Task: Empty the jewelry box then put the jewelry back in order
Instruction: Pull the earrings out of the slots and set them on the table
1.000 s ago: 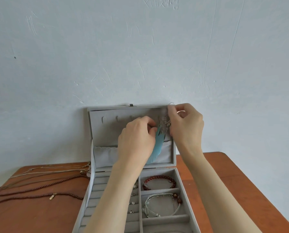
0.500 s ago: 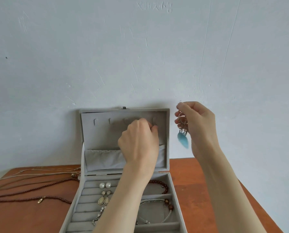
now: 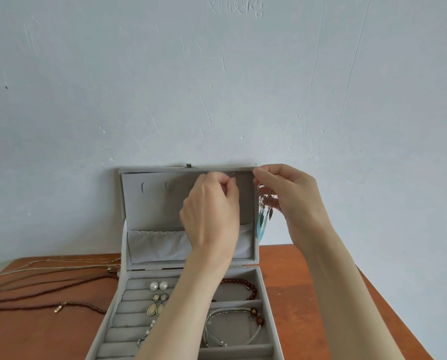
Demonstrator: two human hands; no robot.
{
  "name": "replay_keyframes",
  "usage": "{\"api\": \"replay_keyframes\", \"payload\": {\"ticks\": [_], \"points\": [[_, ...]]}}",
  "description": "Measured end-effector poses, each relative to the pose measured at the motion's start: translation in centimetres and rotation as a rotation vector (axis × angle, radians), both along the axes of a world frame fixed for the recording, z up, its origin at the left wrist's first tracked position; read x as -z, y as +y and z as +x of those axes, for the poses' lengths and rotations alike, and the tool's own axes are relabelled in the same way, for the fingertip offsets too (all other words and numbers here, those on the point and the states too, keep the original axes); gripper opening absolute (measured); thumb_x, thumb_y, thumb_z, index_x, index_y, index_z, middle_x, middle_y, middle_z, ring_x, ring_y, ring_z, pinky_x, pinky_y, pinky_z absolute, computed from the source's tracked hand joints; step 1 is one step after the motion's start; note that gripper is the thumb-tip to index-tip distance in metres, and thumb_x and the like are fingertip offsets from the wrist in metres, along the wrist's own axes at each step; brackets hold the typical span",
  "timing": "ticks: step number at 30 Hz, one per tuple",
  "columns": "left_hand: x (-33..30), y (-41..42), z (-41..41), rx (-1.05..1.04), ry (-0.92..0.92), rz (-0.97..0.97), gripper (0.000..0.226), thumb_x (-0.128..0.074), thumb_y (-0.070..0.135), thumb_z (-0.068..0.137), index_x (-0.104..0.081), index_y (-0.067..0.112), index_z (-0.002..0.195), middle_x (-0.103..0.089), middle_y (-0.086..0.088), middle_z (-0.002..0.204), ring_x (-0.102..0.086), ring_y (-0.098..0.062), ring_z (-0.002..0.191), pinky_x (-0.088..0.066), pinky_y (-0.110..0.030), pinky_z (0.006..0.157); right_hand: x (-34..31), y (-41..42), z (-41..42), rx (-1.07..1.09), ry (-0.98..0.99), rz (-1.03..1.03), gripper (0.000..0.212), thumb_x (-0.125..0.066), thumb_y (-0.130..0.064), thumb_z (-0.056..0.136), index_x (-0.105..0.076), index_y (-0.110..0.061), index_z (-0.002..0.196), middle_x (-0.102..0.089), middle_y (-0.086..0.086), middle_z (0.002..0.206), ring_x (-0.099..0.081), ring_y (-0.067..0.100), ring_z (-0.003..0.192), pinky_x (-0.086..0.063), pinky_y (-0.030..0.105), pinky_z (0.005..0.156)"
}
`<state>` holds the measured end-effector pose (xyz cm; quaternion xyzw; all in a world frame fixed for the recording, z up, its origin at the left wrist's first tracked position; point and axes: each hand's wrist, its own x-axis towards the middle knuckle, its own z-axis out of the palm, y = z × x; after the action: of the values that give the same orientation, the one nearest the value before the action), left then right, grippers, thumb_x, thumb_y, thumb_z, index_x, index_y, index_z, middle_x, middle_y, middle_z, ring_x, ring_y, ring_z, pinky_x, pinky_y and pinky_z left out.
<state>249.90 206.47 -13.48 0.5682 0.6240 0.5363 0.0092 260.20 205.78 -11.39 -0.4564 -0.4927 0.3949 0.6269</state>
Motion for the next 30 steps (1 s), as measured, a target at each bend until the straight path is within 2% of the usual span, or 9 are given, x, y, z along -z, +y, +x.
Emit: {"api": "replay_keyframes", "payload": {"ticks": [3, 6, 13, 17, 20, 23, 26, 28, 30], "points": [[-0.5, 0.1, -0.4, 0.098, -0.162, 0.092, 0.013, -0.057, 0.029, 0.088, -0.064, 0.018, 0.085, -0.066, 0.005, 0.084, -0.059, -0.015, 0.077, -0.041, -0.027, 0.068, 0.0, 0.0, 0.2, 0.021, -0.01, -0.012, 0.012, -0.067, -0.016, 0.082, -0.066, -0.017, 0.07, -0.06, -0.001, 0.07, -0.051, 0.009, 0.064, -0.042, 0.017, 0.057], [-1.2, 0.0, -1.3, 0.248, -0.262, 0.099, 0.009, -0.061, 0.024, 0.085, -0.063, 0.016, 0.082, -0.062, 0.014, 0.071, -0.055, 0.004, 0.065, -0.038, -0.006, 0.062, 0.0, -0.1, 0.3, 0.014, -0.013, -0.025, 0.011, -0.066, -0.017, 0.082, -0.066, -0.017, 0.071, -0.061, -0.001, 0.074, -0.051, 0.01, 0.066, -0.042, 0.02, 0.06], [-2.9, -1.7, -3.5, 0.526, -0.443, 0.029, 0.01, -0.068, 0.015, 0.08, -0.063, 0.024, 0.078, -0.071, 0.009, 0.07, -0.062, 0.004, 0.068, -0.042, -0.003, 0.063, -0.4, -2.0, -0.4, -0.052, -0.01, -0.022, 0.012, -0.063, -0.009, 0.083, -0.065, -0.011, 0.071, -0.065, 0.005, 0.072, -0.059, 0.015, 0.067, -0.05, 0.026, 0.069], [-3.1, -2.8, -5.1, 0.58, -0.375, -0.103, 0.022, -0.07, 0.014, 0.079, -0.065, 0.031, 0.093, -0.07, 0.015, 0.076, -0.062, 0.011, 0.07, -0.039, 0.003, 0.063, -0.6, -3.8, -1.2, -0.145, 0.015, -0.058, 0.008, -0.064, -0.011, 0.084, -0.065, -0.009, 0.076, -0.067, 0.004, 0.07, -0.064, 0.015, 0.062, -0.053, 0.025, 0.064], [-3.7, -4.0, -7.3, 0.573, -0.337, -0.176, 0.017, -0.07, 0.013, 0.079, -0.071, 0.028, 0.087, -0.069, 0.02, 0.078, -0.064, 0.007, 0.08, -0.044, -0.002, 0.069, -1.2, -5.2, -2.8, -0.175, -0.073, -0.08, 0.007, -0.064, -0.012, 0.085, -0.065, -0.01, 0.078, -0.068, 0.0, 0.067, -0.065, 0.012, 0.059, -0.051, 0.018, 0.056], [-4.2, -6.1, -10.0, 0.565, -0.305, -0.24, 0.018, -0.07, 0.017, 0.079, -0.07, 0.034, 0.075, -0.071, 0.018, 0.076, -0.066, 0.001, 0.081, -0.048, -0.015, 0.076, -1.9, -7.1, -4.8, -0.209, -0.195, -0.086, 0.009, -0.061, -0.01, 0.086, -0.065, -0.012, 0.078, -0.069, -0.001, 0.067, -0.063, 0.009, 0.059, -0.052, 0.019, 0.058], [-4.1, -8.9, -13.2, 0.537, -0.307, -0.301, 0.009, -0.067, 0.019, 0.082, -0.071, 0.027, 0.079, -0.072, 0.013, 0.069, -0.067, -0.001, 0.071, -0.051, -0.018, 0.066, -2.3, -9.6, -7.3, -0.272, -0.265, -0.11, 0.011, -0.06, -0.008, 0.086, -0.063, -0.013, 0.076, -0.069, 0.0, 0.069, -0.062, 0.01, 0.061, -0.052, 0.019, 0.059], [-3.8, -10.9, -15.7, 0.485, -0.345, -0.323, 0.013, -0.065, 0.02, 0.084, -0.071, 0.026, 0.074, -0.072, 0.009, 0.069, -0.067, -0.008, 0.071, -0.054, -0.026, 0.068, -2.3, -11.4, -9.3, -0.337, -0.303, -0.153, 0.011, -0.061, -0.008, 0.085, -0.063, -0.013, 0.076, -0.069, 0.0, 0.07, -0.061, 0.008, 0.062, -0.051, 0.018, 0.059], [-3.3, -13.0, -18.4, 0.448, -0.358, -0.347, 0.017, -0.063, 0.021, 0.086, -0.07, 0.025, 0.071, -0.072, 0.008, 0.067, -0.067, -0.005, 0.066, -0.053, -0.023, 0.065, -2.0, -13.1, -11.6, -0.428, -0.342, -0.196, 0.009, -0.061, -0.01, 0.085, -0.063, -0.014, 0.076, -0.068, -0.001, 0.071, -0.061, 0.006, 0.064, -0.048, 0.018, 0.059]]}}
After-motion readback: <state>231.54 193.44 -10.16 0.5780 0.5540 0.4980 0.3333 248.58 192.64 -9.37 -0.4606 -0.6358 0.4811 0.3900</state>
